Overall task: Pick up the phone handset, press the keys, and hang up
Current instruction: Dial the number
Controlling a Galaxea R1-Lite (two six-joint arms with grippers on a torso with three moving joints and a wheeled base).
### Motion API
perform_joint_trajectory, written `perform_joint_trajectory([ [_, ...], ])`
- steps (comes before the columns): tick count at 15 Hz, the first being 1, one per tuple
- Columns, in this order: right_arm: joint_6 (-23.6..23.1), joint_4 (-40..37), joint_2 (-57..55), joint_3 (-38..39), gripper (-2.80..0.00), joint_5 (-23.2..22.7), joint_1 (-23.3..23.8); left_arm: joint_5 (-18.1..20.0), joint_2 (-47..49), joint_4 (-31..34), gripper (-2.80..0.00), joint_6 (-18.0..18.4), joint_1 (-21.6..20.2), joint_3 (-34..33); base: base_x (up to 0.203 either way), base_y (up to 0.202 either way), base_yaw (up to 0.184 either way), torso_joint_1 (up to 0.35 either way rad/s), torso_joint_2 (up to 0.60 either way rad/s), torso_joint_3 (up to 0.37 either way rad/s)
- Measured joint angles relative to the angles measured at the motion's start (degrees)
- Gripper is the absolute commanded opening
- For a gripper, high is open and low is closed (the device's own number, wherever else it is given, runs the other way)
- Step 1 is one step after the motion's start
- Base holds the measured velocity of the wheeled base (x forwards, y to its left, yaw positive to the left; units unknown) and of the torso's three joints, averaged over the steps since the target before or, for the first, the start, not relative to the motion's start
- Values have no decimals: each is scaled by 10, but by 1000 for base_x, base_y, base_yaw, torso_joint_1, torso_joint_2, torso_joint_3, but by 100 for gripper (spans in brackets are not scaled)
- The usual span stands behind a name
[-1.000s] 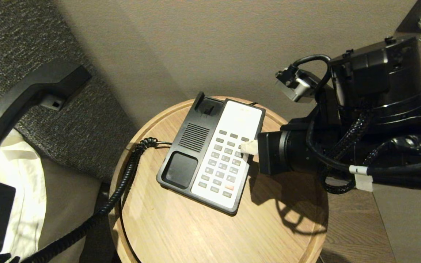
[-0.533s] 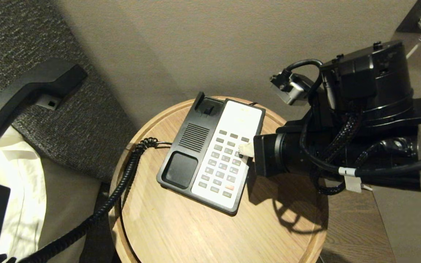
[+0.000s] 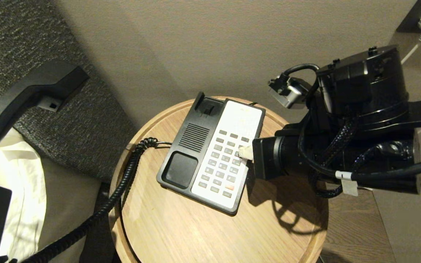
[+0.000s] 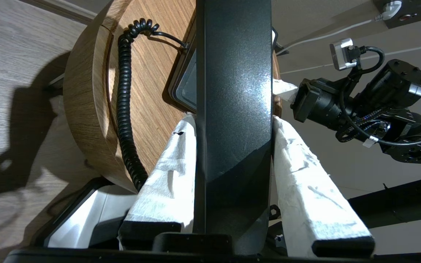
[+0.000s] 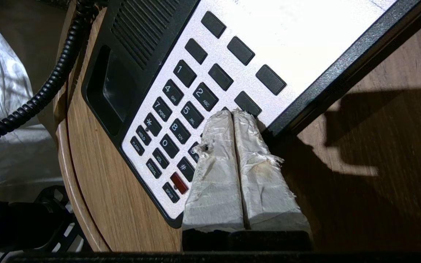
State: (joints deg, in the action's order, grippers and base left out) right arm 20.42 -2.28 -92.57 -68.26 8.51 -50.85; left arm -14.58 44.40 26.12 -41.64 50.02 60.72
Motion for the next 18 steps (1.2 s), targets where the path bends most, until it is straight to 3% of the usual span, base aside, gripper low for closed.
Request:
perform_joint_trajectory([
  [18,0,-1,-7,-13,-280,-5,0,0,-1,0,-280,1,0,-5,0,0,0,0,0,0],
])
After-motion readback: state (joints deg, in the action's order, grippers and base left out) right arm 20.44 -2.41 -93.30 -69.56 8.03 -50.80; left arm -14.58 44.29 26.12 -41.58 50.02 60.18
